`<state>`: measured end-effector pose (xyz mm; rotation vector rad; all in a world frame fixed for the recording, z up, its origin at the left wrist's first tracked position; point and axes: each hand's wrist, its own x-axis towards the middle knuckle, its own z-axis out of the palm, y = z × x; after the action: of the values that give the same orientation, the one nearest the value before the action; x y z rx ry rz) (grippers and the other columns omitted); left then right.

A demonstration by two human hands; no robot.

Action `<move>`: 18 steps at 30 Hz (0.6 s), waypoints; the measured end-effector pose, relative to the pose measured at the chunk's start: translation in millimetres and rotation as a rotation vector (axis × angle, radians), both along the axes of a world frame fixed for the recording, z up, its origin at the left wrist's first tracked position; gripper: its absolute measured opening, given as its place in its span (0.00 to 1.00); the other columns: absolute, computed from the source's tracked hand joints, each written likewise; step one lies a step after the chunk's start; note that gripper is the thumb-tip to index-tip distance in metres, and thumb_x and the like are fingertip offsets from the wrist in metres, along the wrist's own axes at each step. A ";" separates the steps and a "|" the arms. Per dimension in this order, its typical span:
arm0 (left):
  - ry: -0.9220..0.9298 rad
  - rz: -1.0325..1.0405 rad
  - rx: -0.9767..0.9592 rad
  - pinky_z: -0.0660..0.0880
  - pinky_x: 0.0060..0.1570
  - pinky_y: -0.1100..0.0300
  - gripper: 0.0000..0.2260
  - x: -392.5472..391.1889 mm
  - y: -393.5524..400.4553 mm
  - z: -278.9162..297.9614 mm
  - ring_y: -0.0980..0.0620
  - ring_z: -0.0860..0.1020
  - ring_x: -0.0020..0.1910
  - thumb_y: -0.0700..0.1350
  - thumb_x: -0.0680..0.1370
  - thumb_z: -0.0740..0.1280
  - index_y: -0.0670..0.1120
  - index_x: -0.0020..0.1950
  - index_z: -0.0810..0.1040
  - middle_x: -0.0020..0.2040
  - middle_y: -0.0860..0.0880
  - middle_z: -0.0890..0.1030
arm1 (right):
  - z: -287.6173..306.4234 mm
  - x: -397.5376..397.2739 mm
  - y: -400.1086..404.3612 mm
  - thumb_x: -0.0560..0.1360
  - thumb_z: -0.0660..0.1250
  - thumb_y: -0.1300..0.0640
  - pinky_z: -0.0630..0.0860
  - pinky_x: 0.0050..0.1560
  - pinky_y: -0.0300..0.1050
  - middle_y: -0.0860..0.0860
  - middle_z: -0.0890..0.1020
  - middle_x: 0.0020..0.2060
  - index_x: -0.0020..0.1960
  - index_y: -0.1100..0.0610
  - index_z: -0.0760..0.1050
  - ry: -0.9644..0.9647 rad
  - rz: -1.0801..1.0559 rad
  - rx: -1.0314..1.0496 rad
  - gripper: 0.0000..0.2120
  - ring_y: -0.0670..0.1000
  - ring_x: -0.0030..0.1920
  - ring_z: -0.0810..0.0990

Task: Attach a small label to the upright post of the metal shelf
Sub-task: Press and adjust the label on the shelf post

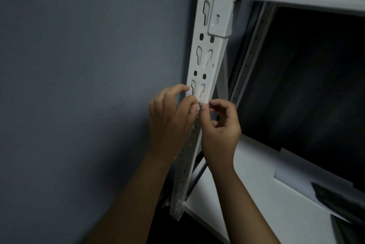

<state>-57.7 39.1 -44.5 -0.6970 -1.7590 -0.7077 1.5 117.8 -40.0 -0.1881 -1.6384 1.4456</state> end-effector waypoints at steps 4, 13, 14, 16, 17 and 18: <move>0.023 0.025 -0.022 0.67 0.51 0.53 0.02 -4.2 2.7 -0.8 0.47 0.70 0.55 0.43 0.74 0.68 0.46 0.44 0.75 0.58 0.49 0.69 | -0.1 -0.7 -0.9 0.75 0.69 0.64 0.71 0.31 0.32 0.53 0.78 0.46 0.50 0.57 0.75 0.003 -0.012 -0.002 0.07 0.38 0.35 0.75; -0.103 -0.027 0.083 0.65 0.48 0.55 0.04 -2.3 -3.2 0.1 0.47 0.68 0.54 0.45 0.72 0.68 0.46 0.41 0.79 0.57 0.51 0.69 | -0.1 0.2 -3.0 0.75 0.69 0.64 0.70 0.31 0.31 0.52 0.79 0.46 0.50 0.57 0.74 -0.005 -0.032 -0.024 0.07 0.36 0.33 0.75; -0.113 -0.040 0.104 0.65 0.49 0.56 0.05 -2.7 -5.5 1.3 0.48 0.67 0.54 0.46 0.72 0.67 0.45 0.41 0.80 0.57 0.52 0.69 | -0.6 0.4 -3.0 0.75 0.69 0.64 0.71 0.32 0.32 0.52 0.79 0.46 0.51 0.57 0.74 -0.008 -0.037 -0.019 0.07 0.37 0.33 0.75; -0.126 -0.073 0.087 0.64 0.50 0.57 0.06 -3.2 -8.2 0.9 0.48 0.67 0.54 0.47 0.73 0.67 0.45 0.42 0.81 0.57 0.52 0.69 | -0.9 0.3 -3.0 0.75 0.69 0.63 0.72 0.33 0.32 0.52 0.79 0.46 0.51 0.57 0.75 -0.013 -0.045 -0.010 0.07 0.38 0.35 0.76; -0.131 -0.094 0.070 0.64 0.51 0.57 0.06 -3.7 -8.8 -0.3 0.48 0.67 0.54 0.47 0.74 0.67 0.46 0.43 0.81 0.57 0.52 0.69 | -0.8 0.5 -2.9 0.75 0.69 0.63 0.72 0.34 0.32 0.52 0.79 0.46 0.51 0.57 0.75 -0.016 -0.047 -0.008 0.07 0.38 0.37 0.77; -0.138 -0.113 0.064 0.64 0.51 0.57 0.05 -4.4 -9.1 -1.4 0.48 0.68 0.54 0.47 0.74 0.67 0.46 0.43 0.81 0.58 0.52 0.69 | -0.8 0.6 -2.5 0.75 0.69 0.63 0.72 0.34 0.32 0.52 0.79 0.47 0.51 0.57 0.75 -0.019 -0.048 -0.009 0.07 0.38 0.38 0.77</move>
<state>-62.1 30.0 -45.8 -0.7230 -1.8242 -0.9043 2.1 115.2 -40.8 -0.2448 -1.6324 1.4191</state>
